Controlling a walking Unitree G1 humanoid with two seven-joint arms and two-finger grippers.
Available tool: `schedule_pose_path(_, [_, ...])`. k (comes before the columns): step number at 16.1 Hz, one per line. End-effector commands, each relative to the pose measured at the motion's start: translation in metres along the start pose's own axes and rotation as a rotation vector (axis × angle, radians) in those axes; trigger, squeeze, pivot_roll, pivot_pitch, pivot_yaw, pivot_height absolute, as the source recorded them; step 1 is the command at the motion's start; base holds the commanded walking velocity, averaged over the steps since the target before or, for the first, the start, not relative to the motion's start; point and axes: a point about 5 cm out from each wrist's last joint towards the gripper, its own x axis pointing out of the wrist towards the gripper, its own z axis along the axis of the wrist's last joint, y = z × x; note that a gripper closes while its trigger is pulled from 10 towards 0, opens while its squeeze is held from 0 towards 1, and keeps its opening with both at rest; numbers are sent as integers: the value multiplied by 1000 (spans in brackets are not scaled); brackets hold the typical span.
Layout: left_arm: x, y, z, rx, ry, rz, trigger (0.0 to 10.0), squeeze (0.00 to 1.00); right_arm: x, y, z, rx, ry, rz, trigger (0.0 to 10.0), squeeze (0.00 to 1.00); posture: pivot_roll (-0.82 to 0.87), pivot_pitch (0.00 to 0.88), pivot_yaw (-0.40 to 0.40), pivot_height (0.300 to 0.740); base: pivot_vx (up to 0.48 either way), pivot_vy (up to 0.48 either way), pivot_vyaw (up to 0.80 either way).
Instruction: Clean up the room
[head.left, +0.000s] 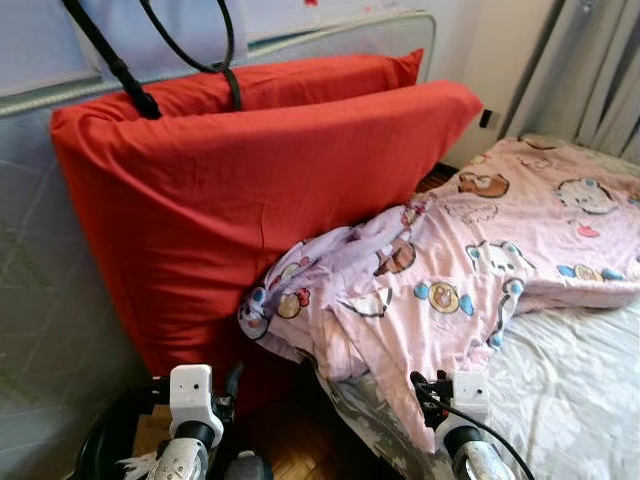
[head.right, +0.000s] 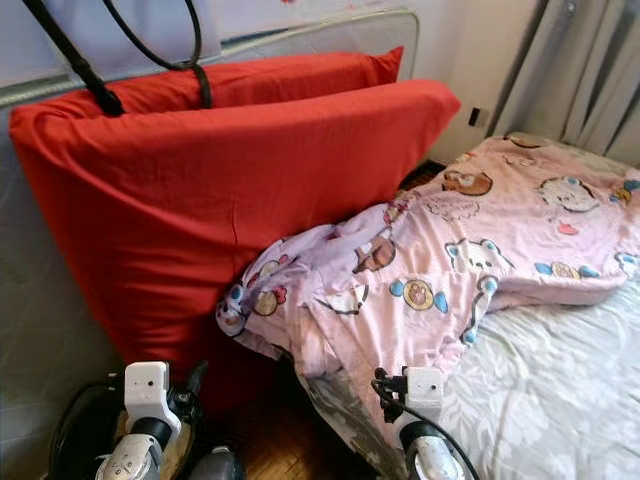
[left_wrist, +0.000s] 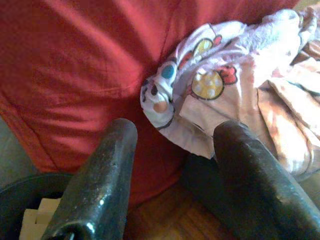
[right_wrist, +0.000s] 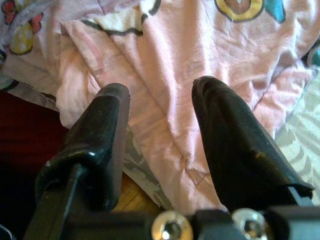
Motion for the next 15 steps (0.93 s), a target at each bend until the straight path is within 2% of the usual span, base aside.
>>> schedule_pose_path(1, [2,0,3,4,-3,-7,10000,0,-1,-4,-2,4,16,-9,10000,0,14,0,-16,626,0,0,0])
schedule_pose_path(9, [3,-3,3,5,6,-18,10000,0,-4,-9,-15,2,120,-26,10000,0,10,0,-14,626,0,0,0])
schedule_pose_path(14, [3,-4,4,-1,2,-17,10000,0,-5,-10,-17,18,131,-31,10000,0,11,0,-15,626,0,0,0])
schedule_pose_path(15, [3,-4,4,-2,3,-17,10000,0,-5,-11,-19,-2,155,-30,10000,0,12,0,-15,626,0,0,0])
